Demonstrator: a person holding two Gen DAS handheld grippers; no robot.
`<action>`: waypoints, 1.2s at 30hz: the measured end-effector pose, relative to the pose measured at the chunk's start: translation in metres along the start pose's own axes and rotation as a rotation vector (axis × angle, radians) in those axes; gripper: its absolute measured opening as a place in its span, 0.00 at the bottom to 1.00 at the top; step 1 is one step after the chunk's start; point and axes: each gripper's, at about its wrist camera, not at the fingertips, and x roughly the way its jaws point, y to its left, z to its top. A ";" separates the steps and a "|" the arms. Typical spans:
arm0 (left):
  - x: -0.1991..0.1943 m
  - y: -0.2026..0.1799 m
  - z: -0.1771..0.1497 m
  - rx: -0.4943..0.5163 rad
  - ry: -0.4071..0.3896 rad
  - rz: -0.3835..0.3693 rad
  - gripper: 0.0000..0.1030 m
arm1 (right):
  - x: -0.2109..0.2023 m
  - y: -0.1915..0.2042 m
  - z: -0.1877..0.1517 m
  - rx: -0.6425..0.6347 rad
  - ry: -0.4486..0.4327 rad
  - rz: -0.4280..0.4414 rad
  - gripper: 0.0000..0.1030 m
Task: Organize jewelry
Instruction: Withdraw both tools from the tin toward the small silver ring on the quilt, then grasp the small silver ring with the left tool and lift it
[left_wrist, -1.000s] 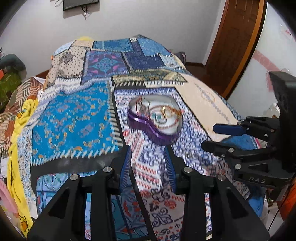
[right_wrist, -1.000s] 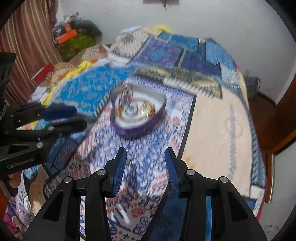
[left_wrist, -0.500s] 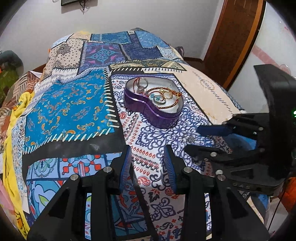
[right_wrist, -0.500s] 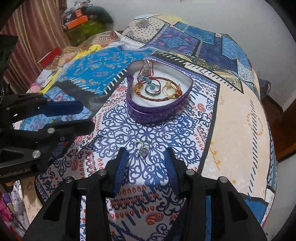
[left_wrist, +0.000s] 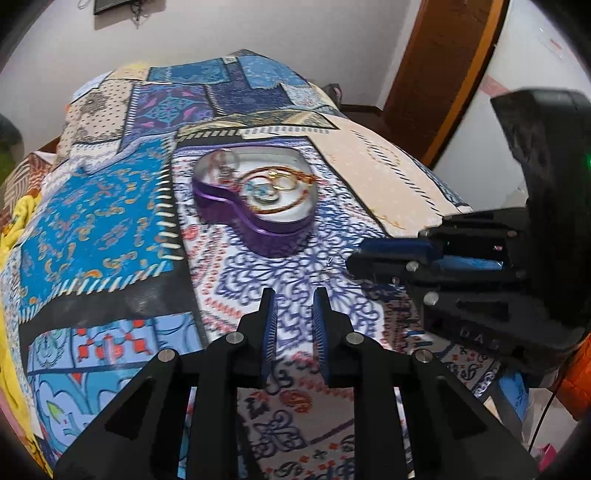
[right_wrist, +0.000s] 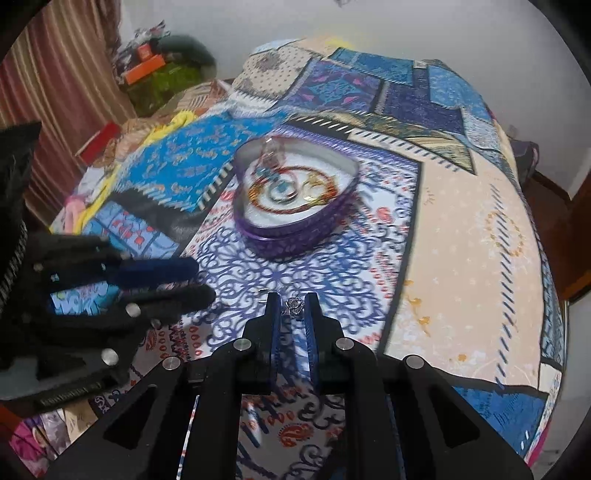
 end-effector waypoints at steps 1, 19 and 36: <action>0.003 -0.003 0.001 0.009 0.008 -0.004 0.19 | -0.004 -0.003 -0.002 0.004 -0.010 -0.011 0.11; 0.029 -0.021 0.013 0.046 0.032 0.027 0.18 | -0.026 -0.029 -0.010 0.034 -0.052 -0.046 0.11; 0.017 -0.006 0.008 -0.006 -0.011 0.029 0.09 | -0.041 -0.026 0.001 0.038 -0.088 -0.066 0.11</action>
